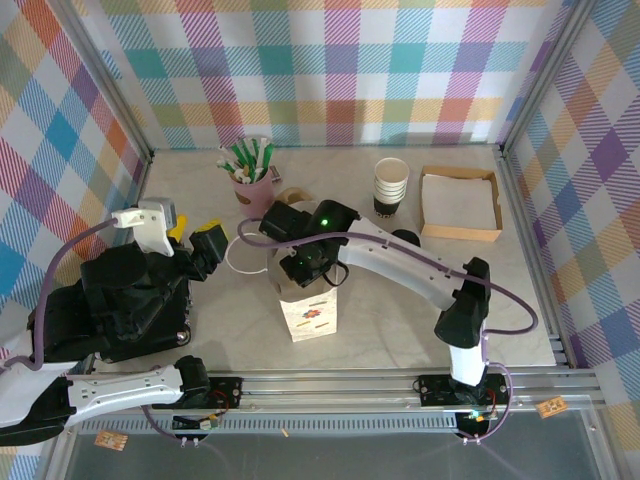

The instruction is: Pack the takeout coffee

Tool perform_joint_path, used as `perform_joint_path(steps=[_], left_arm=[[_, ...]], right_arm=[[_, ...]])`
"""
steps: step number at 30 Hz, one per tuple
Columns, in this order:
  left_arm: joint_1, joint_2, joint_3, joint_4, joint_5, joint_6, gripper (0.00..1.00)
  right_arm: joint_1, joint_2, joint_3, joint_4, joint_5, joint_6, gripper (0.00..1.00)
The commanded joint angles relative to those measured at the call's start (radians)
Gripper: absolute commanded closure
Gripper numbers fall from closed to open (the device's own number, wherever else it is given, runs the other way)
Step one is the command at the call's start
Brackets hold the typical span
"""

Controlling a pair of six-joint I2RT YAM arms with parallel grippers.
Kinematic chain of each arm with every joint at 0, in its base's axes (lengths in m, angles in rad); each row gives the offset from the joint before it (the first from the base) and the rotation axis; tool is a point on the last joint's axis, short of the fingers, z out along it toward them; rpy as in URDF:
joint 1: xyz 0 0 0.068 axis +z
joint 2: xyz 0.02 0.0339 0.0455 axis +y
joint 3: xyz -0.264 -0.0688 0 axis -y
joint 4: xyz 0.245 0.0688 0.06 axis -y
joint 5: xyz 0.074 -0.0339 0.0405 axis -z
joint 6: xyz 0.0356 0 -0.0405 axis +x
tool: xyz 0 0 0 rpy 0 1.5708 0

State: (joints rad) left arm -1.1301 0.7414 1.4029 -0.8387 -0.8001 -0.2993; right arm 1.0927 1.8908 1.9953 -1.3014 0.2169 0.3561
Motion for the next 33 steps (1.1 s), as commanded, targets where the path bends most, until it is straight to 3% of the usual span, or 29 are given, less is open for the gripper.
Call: perform_joint_path(steps=[1, 5, 18, 21, 25, 27, 28, 33], left_arm=[[-0.005, -0.017, -0.012, -0.003, 0.007, -0.014, 0.3], [-0.005, -0.018, -0.013, -0.003, -0.003, -0.014, 0.3], [-0.005, -0.025, -0.033, 0.011, -0.085, 0.015, 0.28], [-0.005, -0.022, -0.052, -0.007, -0.208, 0.006, 0.29], [0.005, 0.031, -0.057, 0.006, -0.478, 0.056, 0.29], [0.056, 0.059, -0.074, 0.1, -0.522, 0.166, 0.28], [0.108, 0.069, -0.092, 0.16, -0.492, 0.216, 0.28], [0.574, 0.14, -0.143, 0.164, -0.062, 0.103, 0.27]], right_arm=[[-0.017, 0.001, 0.0, -0.03, -0.052, 0.024, 0.69], [-0.022, 0.004, 0.061, -0.05, -0.075, 0.026, 0.52], [-0.022, -0.044, 0.267, -0.163, -0.075, 0.079, 0.34], [-0.022, -0.072, 0.32, -0.178, -0.017, 0.084, 0.33], [-0.039, -0.186, 0.308, -0.127, 0.223, 0.067, 0.24], [-0.093, -0.291, 0.192, -0.048, 0.318, 0.044, 0.21], [-0.143, -0.358, 0.108, 0.004, 0.349, 0.041, 0.2], [-0.5, -0.743, -0.445, 0.442, 0.384, -0.013, 0.13]])
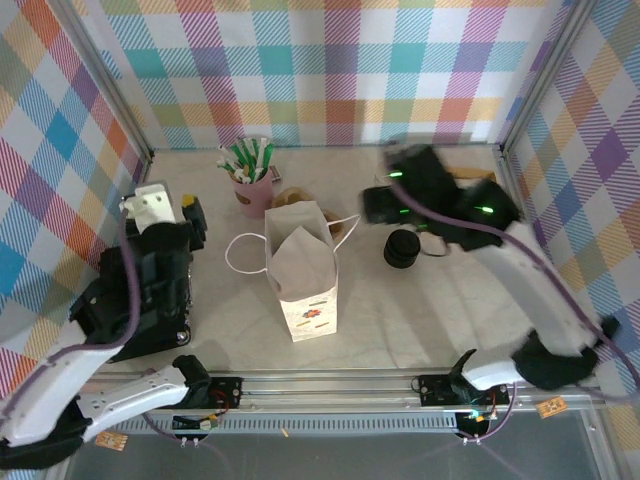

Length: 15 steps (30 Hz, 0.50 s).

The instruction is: Pack the takeout coffee

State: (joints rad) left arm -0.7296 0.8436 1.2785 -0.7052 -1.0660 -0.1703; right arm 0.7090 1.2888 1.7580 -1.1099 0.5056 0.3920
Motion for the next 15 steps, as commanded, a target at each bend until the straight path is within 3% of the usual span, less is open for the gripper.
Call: perform_joint_path(steps=[1, 3, 6, 11, 15], left_arm=[[0.24, 0.068, -0.024, 0.024, 0.26, -0.039, 0.27], [0.334, 0.134, -0.051, 0.043, 0.32, -0.051, 0.24], [0.405, 0.172, -0.159, 0.186, 0.342, -0.023, 0.21], [0.489, 0.216, -0.346, 0.446, 0.334, 0.028, 0.19], [0.533, 0.292, -0.502, 0.686, 0.35, 0.089, 0.16]], right_arm=[[-0.175, -0.193, -0.285, 0.305, 0.118, -0.054, 0.11], [-0.304, -0.286, -0.443, 0.42, 0.124, -0.12, 0.1], [-0.433, -0.362, -0.658, 0.564, 0.11, -0.236, 0.08], [-0.557, -0.395, -0.937, 0.755, -0.016, -0.357, 0.06], [-0.627, -0.359, -1.178, 1.045, -0.158, -0.419, 0.06]])
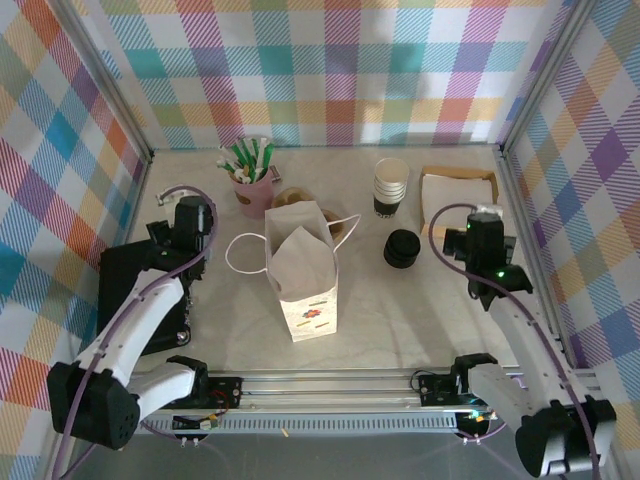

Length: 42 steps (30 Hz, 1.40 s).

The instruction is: Pack the takeout coffee

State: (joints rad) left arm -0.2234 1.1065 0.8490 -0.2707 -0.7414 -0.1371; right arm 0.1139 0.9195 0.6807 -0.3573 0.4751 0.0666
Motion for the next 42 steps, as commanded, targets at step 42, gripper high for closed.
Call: perform_joint_path(steps=[42], left_arm=[[0.085, 0.479, -0.475, 1.219, 0.371, 0.151, 0.0]], right_arm=[[-0.123, 0.613, -0.297, 1.236, -0.425, -0.006, 0.01]])
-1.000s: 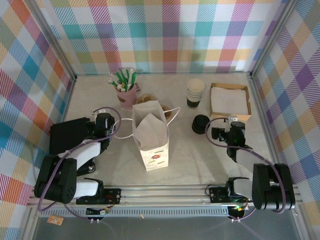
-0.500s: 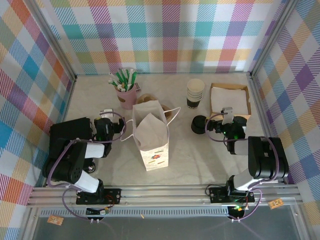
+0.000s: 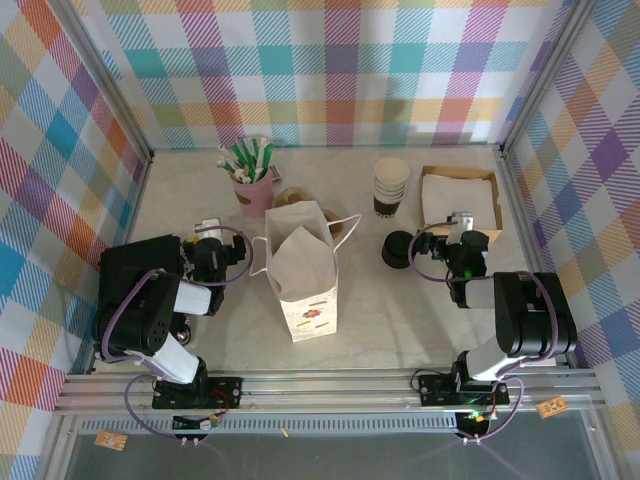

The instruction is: Pack the takeout coffee

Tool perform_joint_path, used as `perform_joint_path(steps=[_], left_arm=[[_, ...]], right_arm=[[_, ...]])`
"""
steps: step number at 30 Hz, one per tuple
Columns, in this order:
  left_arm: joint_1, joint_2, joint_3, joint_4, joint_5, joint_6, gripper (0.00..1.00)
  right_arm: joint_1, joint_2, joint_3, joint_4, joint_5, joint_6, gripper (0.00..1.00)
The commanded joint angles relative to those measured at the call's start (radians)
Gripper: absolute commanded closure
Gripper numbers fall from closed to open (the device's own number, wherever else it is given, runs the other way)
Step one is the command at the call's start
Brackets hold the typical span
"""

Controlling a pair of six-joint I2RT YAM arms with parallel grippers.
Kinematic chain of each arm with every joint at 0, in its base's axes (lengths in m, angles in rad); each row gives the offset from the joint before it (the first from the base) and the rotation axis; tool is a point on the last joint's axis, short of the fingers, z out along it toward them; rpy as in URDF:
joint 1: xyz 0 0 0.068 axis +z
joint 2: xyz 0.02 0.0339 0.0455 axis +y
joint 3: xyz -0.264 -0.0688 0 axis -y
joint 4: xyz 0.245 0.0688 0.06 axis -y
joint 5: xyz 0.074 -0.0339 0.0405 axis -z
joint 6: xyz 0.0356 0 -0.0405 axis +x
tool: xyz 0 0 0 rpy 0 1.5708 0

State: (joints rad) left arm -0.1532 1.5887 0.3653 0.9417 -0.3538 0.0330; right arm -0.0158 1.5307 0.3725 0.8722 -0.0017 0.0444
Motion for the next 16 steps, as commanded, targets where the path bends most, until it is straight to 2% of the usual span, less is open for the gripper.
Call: perform_joint_path(steps=[1, 11, 16], left_arm=[[0.015, -0.003, 0.009, 0.007, -0.017, -0.018, 0.0], [0.039, -0.002, 0.025, -0.028, 0.019, -0.036, 0.0], [0.039, -0.01, 0.001, 0.014, 0.028, -0.03, 0.0]], right_arm=[[0.008, 0.003, 0.011, 0.007, 0.054, 0.015, 0.01], [0.015, 0.003, 0.014, 0.002, 0.069, 0.011, 0.01], [0.016, 0.003, 0.013, 0.002, 0.072, 0.011, 0.01]])
